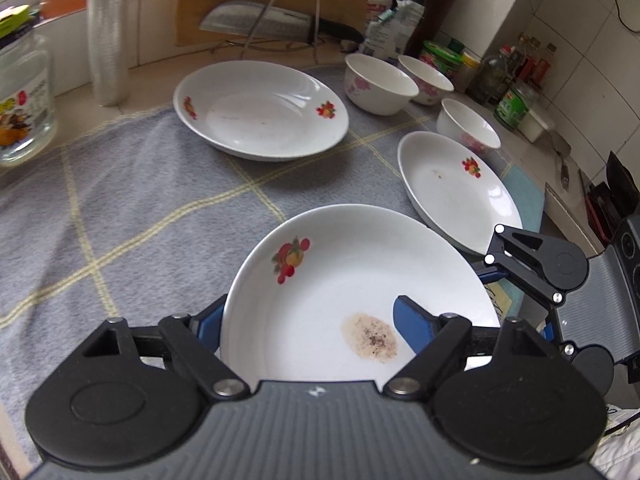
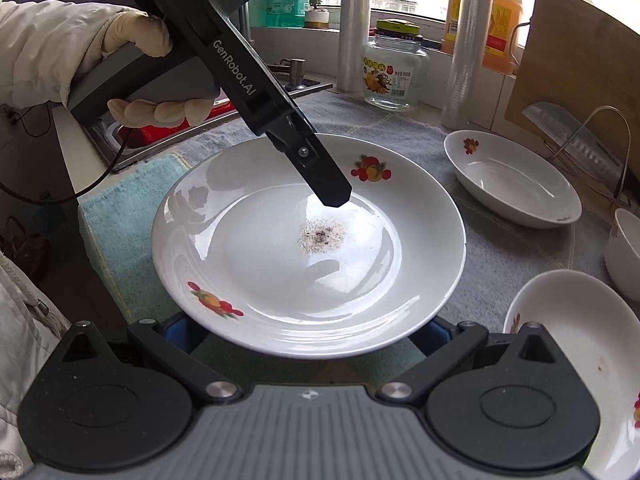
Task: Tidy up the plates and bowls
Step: 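Carry the stained plate with the left gripper toward the sink and lower it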
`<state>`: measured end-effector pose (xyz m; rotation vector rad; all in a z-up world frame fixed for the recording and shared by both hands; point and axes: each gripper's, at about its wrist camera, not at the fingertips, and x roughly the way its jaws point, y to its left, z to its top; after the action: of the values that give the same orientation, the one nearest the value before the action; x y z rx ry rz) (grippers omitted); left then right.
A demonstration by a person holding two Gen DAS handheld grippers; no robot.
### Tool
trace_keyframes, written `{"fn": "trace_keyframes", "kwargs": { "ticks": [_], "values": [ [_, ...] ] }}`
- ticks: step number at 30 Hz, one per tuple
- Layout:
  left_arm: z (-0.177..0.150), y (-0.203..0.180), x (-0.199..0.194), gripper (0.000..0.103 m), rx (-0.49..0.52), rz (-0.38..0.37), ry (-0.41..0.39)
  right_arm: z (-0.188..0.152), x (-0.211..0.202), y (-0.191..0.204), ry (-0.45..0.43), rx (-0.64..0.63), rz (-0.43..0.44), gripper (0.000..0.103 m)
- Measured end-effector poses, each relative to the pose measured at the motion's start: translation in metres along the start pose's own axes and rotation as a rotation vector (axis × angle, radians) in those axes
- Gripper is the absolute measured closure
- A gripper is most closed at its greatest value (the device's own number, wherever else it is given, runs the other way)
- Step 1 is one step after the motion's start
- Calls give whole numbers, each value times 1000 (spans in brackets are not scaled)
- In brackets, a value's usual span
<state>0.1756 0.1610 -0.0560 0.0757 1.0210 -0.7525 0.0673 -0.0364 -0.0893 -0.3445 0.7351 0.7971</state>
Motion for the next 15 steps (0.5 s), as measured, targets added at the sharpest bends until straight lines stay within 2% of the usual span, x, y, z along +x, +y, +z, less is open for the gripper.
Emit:
{"fn": "trace_keyframes", "kwargs": {
  "ticks": [15],
  "values": [
    [-18, 66, -44, 19, -108, 104, -75, 61, 59, 9, -5, -116, 110, 0]
  ]
}}
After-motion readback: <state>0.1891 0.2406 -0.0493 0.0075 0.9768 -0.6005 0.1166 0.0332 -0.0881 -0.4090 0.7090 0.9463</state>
